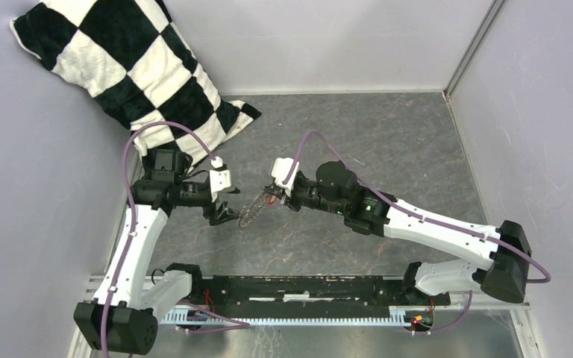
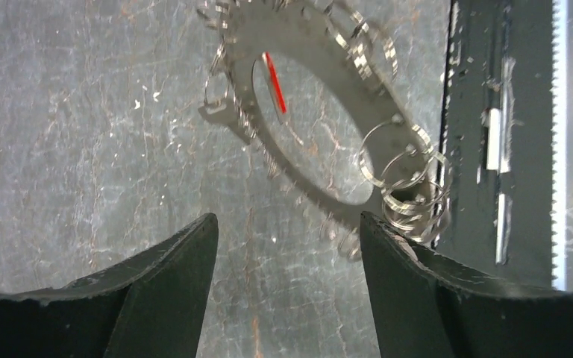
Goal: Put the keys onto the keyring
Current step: Pick up the keyring from the center of the board, then adjust the keyring.
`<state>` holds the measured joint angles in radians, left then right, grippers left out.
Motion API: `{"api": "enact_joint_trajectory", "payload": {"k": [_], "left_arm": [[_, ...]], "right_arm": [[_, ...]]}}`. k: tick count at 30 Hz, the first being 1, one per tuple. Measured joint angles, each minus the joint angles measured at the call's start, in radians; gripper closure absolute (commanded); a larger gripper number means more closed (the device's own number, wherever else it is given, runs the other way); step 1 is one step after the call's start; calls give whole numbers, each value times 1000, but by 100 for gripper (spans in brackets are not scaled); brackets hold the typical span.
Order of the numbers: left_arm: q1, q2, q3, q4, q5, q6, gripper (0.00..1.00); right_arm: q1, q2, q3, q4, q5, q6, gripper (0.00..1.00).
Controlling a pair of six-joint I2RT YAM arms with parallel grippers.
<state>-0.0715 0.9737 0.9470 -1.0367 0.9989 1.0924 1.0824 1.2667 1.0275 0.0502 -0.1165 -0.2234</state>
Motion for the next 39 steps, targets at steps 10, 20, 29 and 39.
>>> {"api": "enact_joint_trajectory", "payload": {"k": [10,20,29,39], "left_arm": [[-20,6,233,-155,79,-77,0],[-69,18,245,-108,144,-263,0],[-196,-60,154,145,46,-700,0],[-261,-171,71,320,-217,-898,0]], "right_arm": [[37,14,51,-28,113,107,99],[113,43,69,-30,275,154,99],[201,99,128,-14,484,177,99],[260,154,156,23,653,200,100]]}}
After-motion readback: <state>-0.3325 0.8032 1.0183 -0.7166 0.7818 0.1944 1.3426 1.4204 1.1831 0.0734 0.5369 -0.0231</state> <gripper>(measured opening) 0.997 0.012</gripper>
